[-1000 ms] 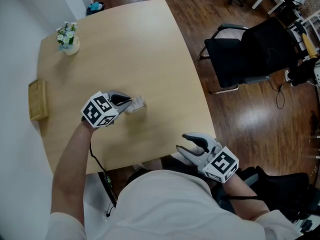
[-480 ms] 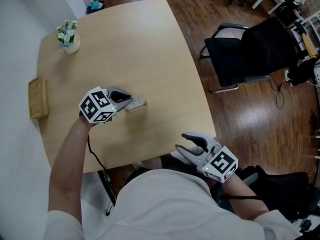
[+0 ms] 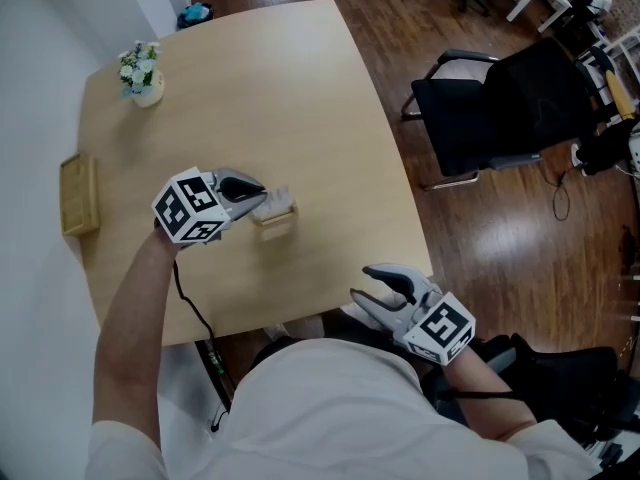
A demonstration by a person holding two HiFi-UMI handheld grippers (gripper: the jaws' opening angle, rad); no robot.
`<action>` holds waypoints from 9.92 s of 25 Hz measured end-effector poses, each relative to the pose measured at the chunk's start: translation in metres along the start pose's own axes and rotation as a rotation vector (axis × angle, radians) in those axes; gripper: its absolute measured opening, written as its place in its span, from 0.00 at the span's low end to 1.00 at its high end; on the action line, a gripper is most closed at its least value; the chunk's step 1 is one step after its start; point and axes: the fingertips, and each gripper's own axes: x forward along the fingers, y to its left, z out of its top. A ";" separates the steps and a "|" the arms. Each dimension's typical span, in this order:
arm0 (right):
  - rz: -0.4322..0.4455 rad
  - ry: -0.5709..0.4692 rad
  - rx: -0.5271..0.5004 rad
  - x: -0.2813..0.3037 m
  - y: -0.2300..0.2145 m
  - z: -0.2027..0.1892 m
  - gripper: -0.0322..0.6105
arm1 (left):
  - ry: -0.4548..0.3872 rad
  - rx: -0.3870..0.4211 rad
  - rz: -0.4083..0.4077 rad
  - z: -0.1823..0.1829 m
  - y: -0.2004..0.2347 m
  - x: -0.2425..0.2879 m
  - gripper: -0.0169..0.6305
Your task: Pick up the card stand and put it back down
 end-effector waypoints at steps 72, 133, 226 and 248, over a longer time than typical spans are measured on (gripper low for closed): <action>-0.016 -0.031 -0.093 0.052 0.145 0.002 0.30 | -0.419 -0.147 0.319 -0.107 -0.205 -0.240 0.05; -0.149 -0.002 0.066 -0.016 0.030 -0.022 0.30 | -0.087 0.101 -0.007 0.029 -0.027 -0.056 0.05; -0.145 0.056 0.129 -0.018 0.013 -0.041 0.30 | 0.036 0.093 0.017 -0.033 0.002 0.022 0.06; -0.150 0.010 0.036 -0.014 0.024 -0.014 0.30 | -0.324 0.014 0.348 0.015 -0.030 -0.106 0.05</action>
